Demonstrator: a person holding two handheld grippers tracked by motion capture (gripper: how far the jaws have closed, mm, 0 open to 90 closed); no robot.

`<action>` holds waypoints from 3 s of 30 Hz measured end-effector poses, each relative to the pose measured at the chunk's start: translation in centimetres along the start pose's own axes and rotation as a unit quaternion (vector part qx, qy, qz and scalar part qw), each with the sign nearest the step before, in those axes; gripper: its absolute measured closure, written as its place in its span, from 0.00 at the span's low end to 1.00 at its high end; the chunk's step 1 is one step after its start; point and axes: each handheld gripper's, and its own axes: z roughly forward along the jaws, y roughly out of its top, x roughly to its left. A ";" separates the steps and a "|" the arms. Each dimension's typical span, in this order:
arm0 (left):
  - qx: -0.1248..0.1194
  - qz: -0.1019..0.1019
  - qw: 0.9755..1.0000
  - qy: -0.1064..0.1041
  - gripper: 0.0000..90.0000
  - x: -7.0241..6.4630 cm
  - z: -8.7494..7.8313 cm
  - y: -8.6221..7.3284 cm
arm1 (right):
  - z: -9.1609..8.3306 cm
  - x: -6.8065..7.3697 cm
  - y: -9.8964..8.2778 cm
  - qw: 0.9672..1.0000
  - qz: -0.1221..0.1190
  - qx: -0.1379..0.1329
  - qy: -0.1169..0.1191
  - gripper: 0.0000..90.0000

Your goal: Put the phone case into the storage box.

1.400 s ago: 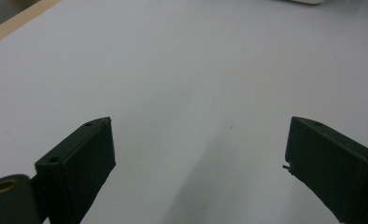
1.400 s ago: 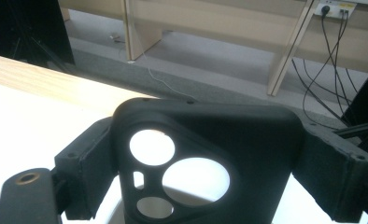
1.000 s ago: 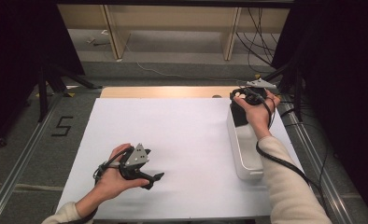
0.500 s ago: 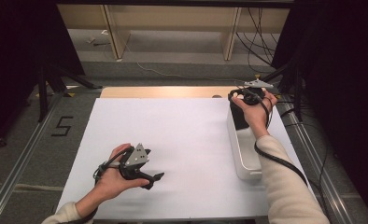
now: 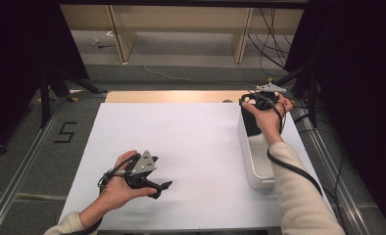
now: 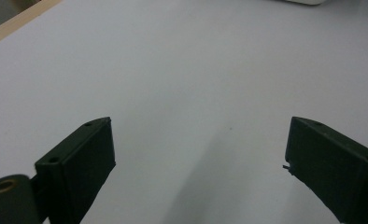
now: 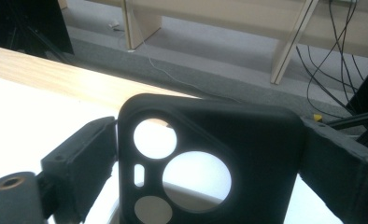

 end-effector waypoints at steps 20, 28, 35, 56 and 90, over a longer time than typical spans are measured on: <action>0.002 0.002 1.000 -0.002 0.09 0.0 0.1 0.0 | -1.6 0.2 0.5 1.000 -0.002 -0.023 0.008 0.02; 0.002 0.000 1.000 -0.003 0.09 0.0 0.1 0.0 | -2.9 0.5 0.5 1.000 -0.012 -0.026 0.010 0.03; 0.002 -0.001 1.000 -0.003 0.09 -0.1 0.1 0.1 | -4.0 0.7 0.1 0.999 -0.019 -0.030 0.017 0.04; 0.000 -0.002 1.000 -0.001 0.09 -0.1 0.1 0.1 | -7.1 1.9 -1.0 0.996 -0.007 -0.038 0.075 0.06; 0.000 -0.007 1.000 0.004 0.09 0.0 0.0 0.1 | -12.3 4.5 -3.4 0.982 -0.006 -0.071 0.174 0.07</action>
